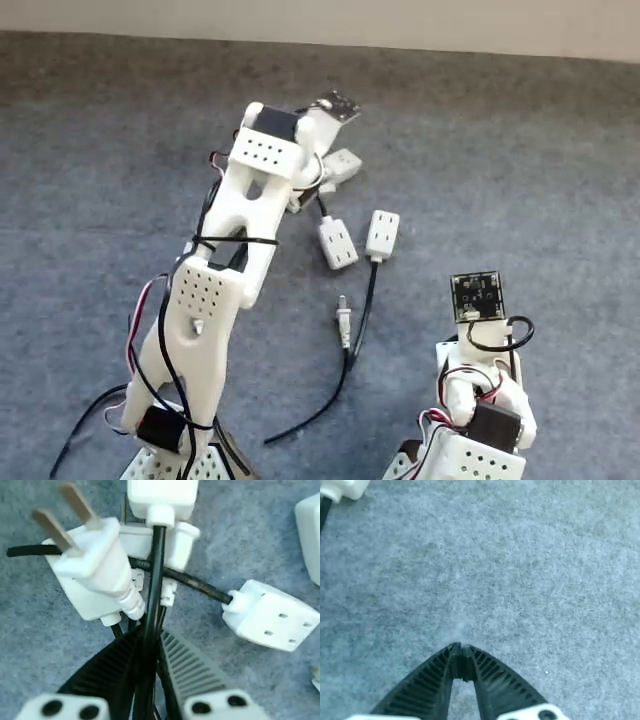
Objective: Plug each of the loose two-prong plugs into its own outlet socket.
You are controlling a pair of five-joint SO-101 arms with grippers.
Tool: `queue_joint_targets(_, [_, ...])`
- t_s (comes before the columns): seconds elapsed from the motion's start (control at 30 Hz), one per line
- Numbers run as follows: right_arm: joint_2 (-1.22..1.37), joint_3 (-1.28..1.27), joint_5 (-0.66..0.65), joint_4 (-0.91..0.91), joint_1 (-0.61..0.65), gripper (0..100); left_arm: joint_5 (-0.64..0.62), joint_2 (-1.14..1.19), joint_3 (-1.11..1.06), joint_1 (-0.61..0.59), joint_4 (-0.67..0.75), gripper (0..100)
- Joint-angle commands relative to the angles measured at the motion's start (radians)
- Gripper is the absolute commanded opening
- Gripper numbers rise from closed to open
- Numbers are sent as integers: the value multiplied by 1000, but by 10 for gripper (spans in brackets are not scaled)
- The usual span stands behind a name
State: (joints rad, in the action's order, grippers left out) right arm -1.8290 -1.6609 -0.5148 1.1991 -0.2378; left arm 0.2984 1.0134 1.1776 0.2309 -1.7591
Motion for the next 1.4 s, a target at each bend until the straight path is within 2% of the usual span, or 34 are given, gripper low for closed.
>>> queue_joint_targets(0.0, [-7, -150, -29, 5, -8, 6, 5, -27, -31, -8, -14, 105])
queue_joint_targets(0.17, [-7, -150, -29, 5, -8, 6, 6, -99, -110, -38, -14, 258])
queue_joint_targets(0.27, [-7, -150, -28, 5, -8, 6, 5, -188, -114, -116, -14, 289])
queue_joint_targets(0.5, [-7, -150, -28, 5, -8, 6, 11, -432, -196, -367, -15, 290])
queue_joint_targets(0.67, [-7, -150, -28, 4, -8, 6, 331, -647, -542, -544, -14, 257])
queue_joint_targets(0.93, [-7, -150, -29, 4, -8, 6, 859, -981, -1323, -863, -6, 234])
queue_joint_targets(1.0, [-7, -150, -31, 4, -7, 6, 962, -1058, -1488, -917, 48, 234])
queue_joint_targets(1.1, [-7, -150, -32, 5, -7, 6, 990, -1182, -1684, -938, 212, 238])
queue_joint_targets(1.17, [-7, -150, -32, 5, -7, 6, 990, -1256, -1794, -912, 293, 238])
queue_joint_targets(1.27, [-7, -150, -34, 5, -7, 6, 985, -1360, -1929, -825, 325, 238])
queue_joint_targets(1.37, [-7, -150, -34, 5, -7, 6, 911, -1468, -2009, -725, 325, 239])
